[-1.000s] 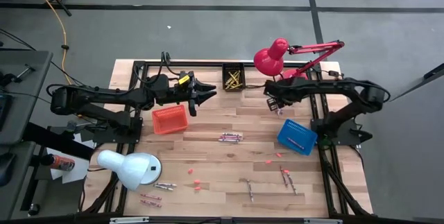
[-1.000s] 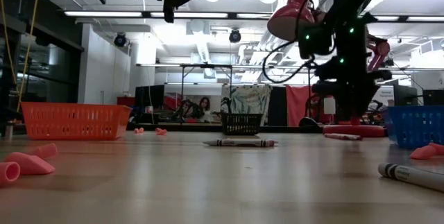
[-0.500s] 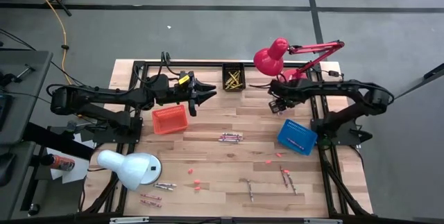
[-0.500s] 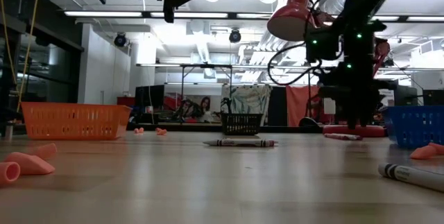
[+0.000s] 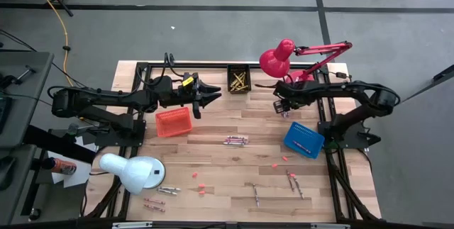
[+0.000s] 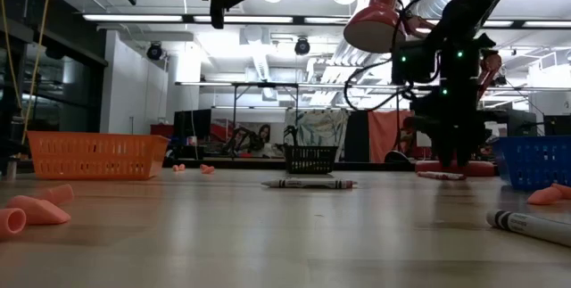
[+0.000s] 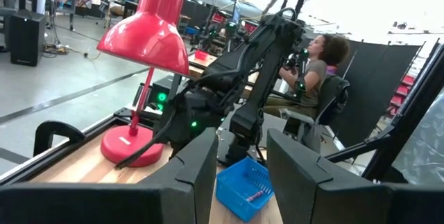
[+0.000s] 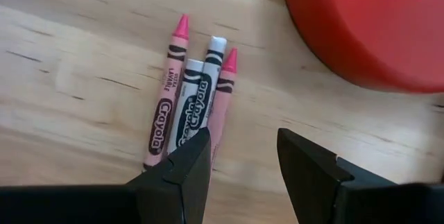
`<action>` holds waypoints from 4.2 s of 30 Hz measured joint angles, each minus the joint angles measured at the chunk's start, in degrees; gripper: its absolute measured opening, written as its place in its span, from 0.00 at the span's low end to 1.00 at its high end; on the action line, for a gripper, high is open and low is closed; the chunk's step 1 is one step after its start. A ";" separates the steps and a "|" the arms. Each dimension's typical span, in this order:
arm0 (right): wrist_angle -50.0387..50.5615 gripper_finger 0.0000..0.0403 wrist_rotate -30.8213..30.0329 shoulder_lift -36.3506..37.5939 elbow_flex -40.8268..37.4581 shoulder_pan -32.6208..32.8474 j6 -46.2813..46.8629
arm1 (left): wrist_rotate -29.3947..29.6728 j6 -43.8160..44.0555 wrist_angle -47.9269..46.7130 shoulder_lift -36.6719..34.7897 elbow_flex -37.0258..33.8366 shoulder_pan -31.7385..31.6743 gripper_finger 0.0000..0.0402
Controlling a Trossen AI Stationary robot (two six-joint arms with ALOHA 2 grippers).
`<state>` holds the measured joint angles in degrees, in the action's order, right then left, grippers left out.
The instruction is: Sort crayons
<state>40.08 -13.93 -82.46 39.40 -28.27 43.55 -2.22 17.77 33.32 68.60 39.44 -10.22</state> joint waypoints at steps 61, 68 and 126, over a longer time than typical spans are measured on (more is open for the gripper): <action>-1.80 0.00 12.39 29.70 0.07 12.52 -12.78 | -0.09 0.10 0.02 -1.14 0.02 0.02 0.27; -36.05 0.00 12.46 24.13 0.11 21.75 -21.16 | -0.18 0.10 -0.46 -1.14 0.02 0.06 0.27; 20.60 0.01 12.11 26.90 -1.83 49.04 17.09 | 0.35 -1.47 -3.67 -1.11 0.02 -0.63 0.27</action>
<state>60.68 -1.83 -55.56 37.57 20.76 60.64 -1.87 16.31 29.65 67.48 39.46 -10.85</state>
